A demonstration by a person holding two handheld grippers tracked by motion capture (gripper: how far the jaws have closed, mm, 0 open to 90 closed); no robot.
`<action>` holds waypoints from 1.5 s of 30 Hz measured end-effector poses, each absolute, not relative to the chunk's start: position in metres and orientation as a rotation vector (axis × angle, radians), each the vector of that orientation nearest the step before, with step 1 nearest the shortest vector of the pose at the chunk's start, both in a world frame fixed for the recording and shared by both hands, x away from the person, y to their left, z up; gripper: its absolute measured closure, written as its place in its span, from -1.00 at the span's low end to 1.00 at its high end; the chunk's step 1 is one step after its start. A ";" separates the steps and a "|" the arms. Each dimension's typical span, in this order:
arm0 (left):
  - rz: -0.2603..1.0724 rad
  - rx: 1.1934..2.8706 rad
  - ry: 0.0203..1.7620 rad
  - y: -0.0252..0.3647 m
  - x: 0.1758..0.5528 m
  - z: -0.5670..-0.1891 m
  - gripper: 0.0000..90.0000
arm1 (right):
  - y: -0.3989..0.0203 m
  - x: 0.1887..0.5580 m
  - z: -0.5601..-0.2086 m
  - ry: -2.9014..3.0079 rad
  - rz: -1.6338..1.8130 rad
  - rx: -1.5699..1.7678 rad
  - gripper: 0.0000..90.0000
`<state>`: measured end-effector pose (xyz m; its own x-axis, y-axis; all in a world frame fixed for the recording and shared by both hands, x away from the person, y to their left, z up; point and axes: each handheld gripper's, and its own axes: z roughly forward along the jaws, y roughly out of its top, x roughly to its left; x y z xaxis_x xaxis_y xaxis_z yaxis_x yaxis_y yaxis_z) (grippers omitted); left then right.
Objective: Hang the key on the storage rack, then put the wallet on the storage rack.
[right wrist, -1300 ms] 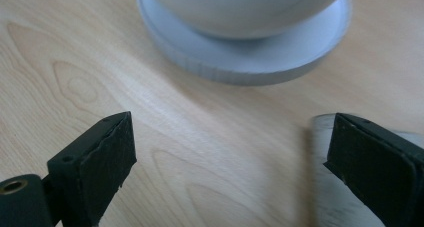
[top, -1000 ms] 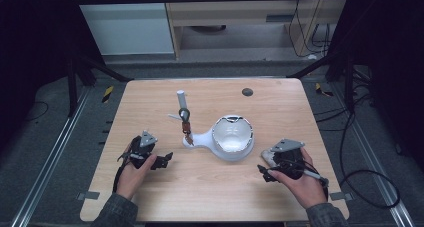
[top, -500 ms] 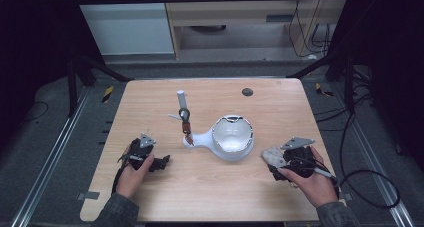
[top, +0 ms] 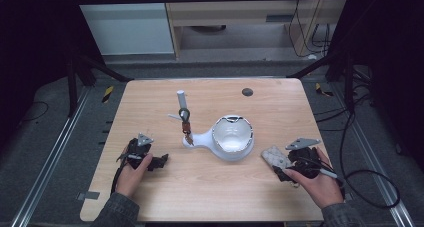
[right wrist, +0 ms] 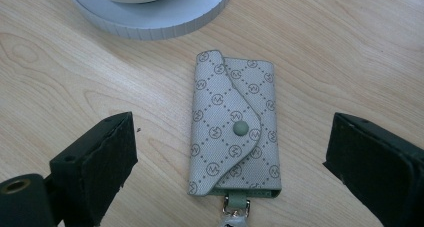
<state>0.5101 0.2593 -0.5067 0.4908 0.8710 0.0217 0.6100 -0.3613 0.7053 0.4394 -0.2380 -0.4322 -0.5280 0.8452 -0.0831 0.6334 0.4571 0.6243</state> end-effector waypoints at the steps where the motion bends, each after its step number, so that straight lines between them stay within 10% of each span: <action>1: 0.529 2.097 1.213 0.259 0.510 -0.507 -0.96 | -0.238 0.439 -0.433 2.330 0.760 1.249 -0.86; 45: 0.536 2.092 1.209 0.258 0.509 -0.508 -1.00 | -0.236 0.465 -0.447 2.521 0.490 1.397 -0.59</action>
<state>0.5090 0.2585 -0.5084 0.4901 0.8713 0.0251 0.6036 -0.3600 0.7114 0.4650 -0.2358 -0.4474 -0.5249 0.8507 -0.0281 0.7783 0.4931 0.3887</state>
